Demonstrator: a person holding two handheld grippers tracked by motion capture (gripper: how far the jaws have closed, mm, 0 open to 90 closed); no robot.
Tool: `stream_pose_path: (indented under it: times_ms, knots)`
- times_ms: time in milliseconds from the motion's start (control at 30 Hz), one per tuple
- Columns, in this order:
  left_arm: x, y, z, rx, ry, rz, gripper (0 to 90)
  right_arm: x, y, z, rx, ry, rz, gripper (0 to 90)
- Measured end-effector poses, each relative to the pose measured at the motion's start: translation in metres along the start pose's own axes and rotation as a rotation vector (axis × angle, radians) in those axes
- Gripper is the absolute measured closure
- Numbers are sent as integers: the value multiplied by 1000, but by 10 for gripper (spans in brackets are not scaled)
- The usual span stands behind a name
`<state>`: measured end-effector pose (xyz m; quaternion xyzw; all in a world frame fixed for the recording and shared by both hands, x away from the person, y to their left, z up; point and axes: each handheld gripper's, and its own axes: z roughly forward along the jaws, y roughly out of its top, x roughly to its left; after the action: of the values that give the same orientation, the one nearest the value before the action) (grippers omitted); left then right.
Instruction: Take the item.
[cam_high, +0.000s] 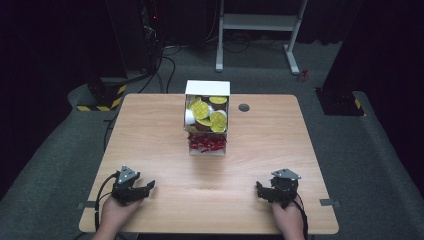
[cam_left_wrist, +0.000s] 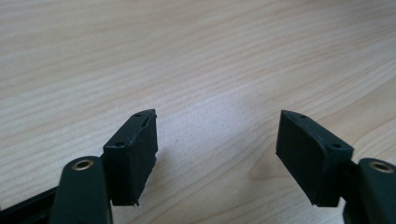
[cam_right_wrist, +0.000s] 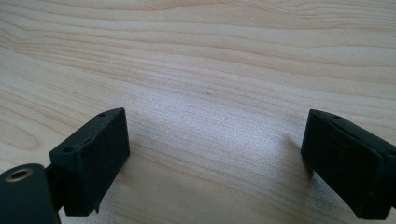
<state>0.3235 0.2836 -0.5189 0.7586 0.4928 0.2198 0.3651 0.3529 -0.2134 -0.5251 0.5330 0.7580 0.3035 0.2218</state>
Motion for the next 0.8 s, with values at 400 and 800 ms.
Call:
stream_pose_path:
  times_ms: [400,800]
  knots:
    - [-6,22,-2,-8,-33,1,316,0,0,0,1,1,4,78]
    - [-24,54,-11,-101,-7,-5,324,-3,-1,-1,-3,26,-12,79]
